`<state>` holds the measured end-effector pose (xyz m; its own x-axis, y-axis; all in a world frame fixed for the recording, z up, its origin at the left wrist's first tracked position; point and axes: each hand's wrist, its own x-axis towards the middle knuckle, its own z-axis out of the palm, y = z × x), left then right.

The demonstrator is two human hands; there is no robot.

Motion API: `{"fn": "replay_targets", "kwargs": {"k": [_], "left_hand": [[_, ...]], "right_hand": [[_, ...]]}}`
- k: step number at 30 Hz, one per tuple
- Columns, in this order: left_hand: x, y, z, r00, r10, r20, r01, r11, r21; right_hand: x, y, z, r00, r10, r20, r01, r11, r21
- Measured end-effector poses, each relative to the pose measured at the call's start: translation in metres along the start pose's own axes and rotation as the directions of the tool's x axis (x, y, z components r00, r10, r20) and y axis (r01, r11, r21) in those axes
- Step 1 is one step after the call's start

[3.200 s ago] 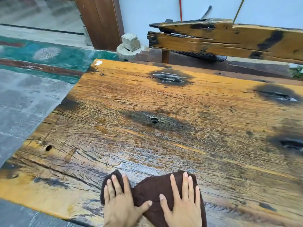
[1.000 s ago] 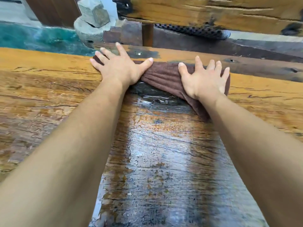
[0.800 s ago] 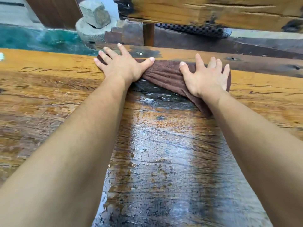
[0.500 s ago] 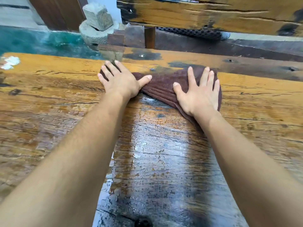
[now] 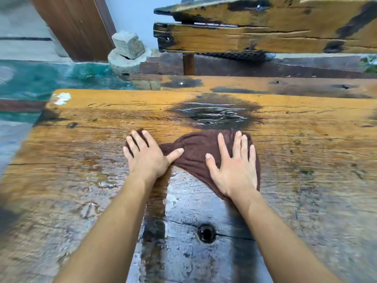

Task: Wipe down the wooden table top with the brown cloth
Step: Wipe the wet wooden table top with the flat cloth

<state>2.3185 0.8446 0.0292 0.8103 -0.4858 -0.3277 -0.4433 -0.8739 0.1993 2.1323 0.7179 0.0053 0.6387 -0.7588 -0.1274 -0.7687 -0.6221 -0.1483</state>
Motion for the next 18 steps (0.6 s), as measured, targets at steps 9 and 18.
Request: {"fn": "replay_targets", "kwargs": {"k": [9, 18], "left_hand": [[-0.125, -0.087, 0.029, 0.999, 0.044, 0.033, -0.045, 0.998, 0.05], [-0.243, -0.135, 0.052, 0.994, 0.088, 0.068, -0.094, 0.992, 0.083]], "right_hand": [[-0.138, -0.027, 0.024, 0.999, -0.019, 0.029, 0.019, 1.0, 0.011], [-0.267, -0.035, 0.036, 0.997, 0.058, 0.052, -0.059, 0.998, 0.007]]}}
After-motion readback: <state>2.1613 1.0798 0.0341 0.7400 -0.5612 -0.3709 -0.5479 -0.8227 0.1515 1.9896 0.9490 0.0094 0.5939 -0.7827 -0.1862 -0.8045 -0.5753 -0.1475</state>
